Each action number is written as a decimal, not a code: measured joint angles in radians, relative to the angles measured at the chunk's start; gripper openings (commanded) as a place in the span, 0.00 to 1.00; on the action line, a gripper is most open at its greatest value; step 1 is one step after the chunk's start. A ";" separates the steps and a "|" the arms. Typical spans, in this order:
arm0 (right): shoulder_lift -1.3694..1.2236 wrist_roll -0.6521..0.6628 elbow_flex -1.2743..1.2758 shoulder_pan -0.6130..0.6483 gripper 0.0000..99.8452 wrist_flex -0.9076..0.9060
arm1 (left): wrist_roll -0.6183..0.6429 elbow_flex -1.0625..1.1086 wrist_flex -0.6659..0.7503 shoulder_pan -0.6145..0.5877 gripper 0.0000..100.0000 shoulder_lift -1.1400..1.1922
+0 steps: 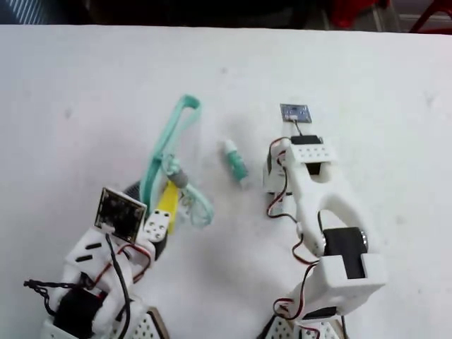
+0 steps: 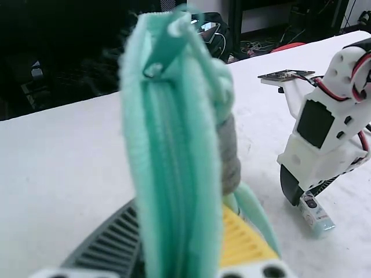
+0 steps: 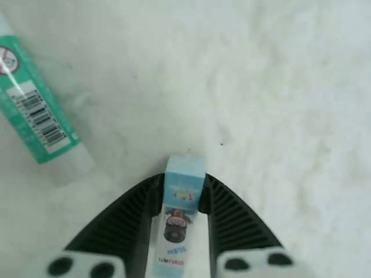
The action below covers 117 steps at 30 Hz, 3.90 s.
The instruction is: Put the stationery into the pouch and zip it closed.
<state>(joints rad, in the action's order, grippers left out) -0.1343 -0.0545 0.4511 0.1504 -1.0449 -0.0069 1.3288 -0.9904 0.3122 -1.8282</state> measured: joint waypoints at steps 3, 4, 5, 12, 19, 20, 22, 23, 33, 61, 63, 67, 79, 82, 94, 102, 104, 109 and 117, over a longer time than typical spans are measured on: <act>0.000 0.000 0.000 0.000 0.02 0.000 | 0.000 0.000 0.000 0.000 0.03 0.000; 0.000 0.000 0.000 0.000 0.02 0.000 | 0.000 0.000 0.000 0.000 0.03 0.000; 0.000 0.000 0.000 0.000 0.02 0.000 | 0.000 0.000 0.000 0.000 0.03 0.000; 0.015 0.000 -0.005 -0.002 0.02 0.000 | 0.000 0.000 0.000 0.000 0.03 0.000; 0.015 0.000 -0.005 -0.002 0.02 0.000 | 0.000 0.000 0.000 0.000 0.03 0.000; 0.015 0.000 -0.005 -0.002 0.02 0.000 | 0.000 0.000 0.000 0.000 0.03 0.000; 0.015 0.000 -0.005 -0.002 0.02 0.000 | 0.000 0.000 0.000 0.000 0.03 0.000; 0.015 0.000 -0.005 -0.002 0.02 0.000 | 0.000 0.000 0.000 0.000 0.03 0.000; 0.015 0.000 -0.005 -0.002 0.02 -0.026 | 0.000 0.000 0.000 0.000 0.03 0.000; 0.015 0.000 -0.006 -0.057 0.02 -0.052 | 0.000 0.000 0.000 0.000 0.03 0.000; 0.015 0.000 -0.006 -0.057 0.02 -0.052 | 0.000 0.000 0.000 0.000 0.03 0.000; 0.015 0.000 -0.006 -0.061 0.02 -0.041 | 0.000 0.000 0.000 0.000 0.03 0.000; 0.015 0.044 -0.032 -0.060 0.02 -0.029 | 0.000 0.000 0.000 0.000 0.03 0.000; 0.015 0.081 -0.063 -0.060 0.02 -0.029 | 0.000 0.000 0.000 0.000 0.03 0.000; 0.015 0.175 -0.261 0.002 0.02 -0.029 | 0.000 0.005 0.000 0.000 0.03 -0.002; 0.080 0.181 -0.453 0.003 0.02 -0.101 | 0.000 0.008 0.000 0.002 0.03 -0.003; 0.141 0.184 -0.523 0.018 0.02 -0.144 | 0.000 0.008 0.000 0.002 0.03 -0.003; 0.327 0.252 -0.677 0.115 0.02 -0.196 | -0.032 0.008 0.000 0.005 0.02 -0.003; 0.535 0.259 -0.766 0.365 0.02 -0.190 | -0.080 0.009 0.000 0.006 0.02 -0.003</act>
<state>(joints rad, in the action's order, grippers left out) 0.4012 0.2048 -0.3145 0.5155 -1.2352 -0.0867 1.3380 -0.9904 0.3184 -1.8313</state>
